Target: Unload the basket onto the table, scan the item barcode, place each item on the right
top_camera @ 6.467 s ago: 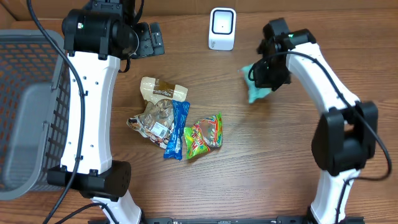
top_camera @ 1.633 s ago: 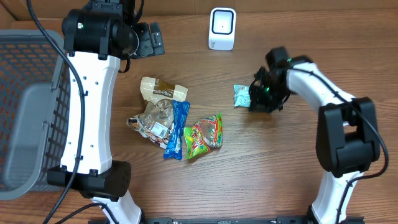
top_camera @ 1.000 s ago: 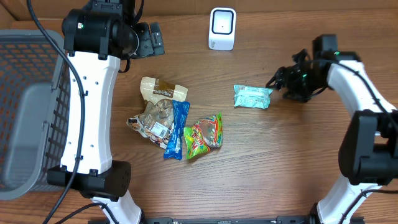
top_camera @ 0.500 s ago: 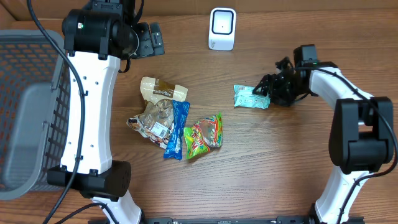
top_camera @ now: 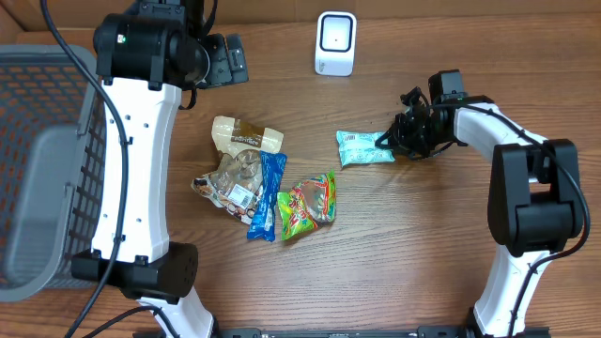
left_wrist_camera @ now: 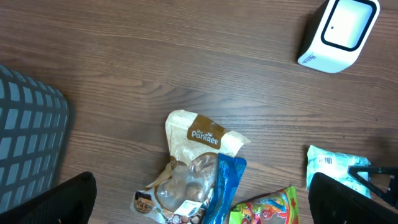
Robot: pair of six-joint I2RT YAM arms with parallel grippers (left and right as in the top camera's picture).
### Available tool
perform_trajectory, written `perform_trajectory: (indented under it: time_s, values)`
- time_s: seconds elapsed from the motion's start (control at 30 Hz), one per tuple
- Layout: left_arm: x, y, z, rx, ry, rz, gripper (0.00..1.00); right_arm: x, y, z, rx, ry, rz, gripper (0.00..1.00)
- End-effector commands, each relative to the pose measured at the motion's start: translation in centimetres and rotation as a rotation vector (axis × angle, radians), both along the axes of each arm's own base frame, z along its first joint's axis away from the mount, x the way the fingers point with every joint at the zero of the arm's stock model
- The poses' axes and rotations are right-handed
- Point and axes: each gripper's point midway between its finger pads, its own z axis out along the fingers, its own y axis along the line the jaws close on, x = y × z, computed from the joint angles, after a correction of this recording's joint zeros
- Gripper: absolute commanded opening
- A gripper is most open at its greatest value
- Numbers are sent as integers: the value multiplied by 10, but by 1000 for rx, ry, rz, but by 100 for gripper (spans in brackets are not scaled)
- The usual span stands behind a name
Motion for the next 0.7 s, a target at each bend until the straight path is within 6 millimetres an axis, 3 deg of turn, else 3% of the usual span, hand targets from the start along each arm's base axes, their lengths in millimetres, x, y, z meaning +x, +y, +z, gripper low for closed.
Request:
perform_trajectory:
  time_s: [0.0, 0.07, 0.17, 0.33, 0.67]
  values:
    - [0, -1, -3, -10, 7, 16, 100, -3, -6, -14, 20, 29, 9, 4]
    - [0, -1, -3, -10, 7, 16, 100, 4, -3, 1, 87, 9, 16, 4]
    - [0, -1, -3, -10, 7, 16, 100, 14, -10, 17, 50, -9, 3, 4]
    - [0, -1, -3, -10, 7, 16, 100, 36, -29, 50, -195, -76, -17, 4]
    - [0, -1, -3, -10, 7, 16, 99, 104, -33, 130, -754, -485, -13, 4]
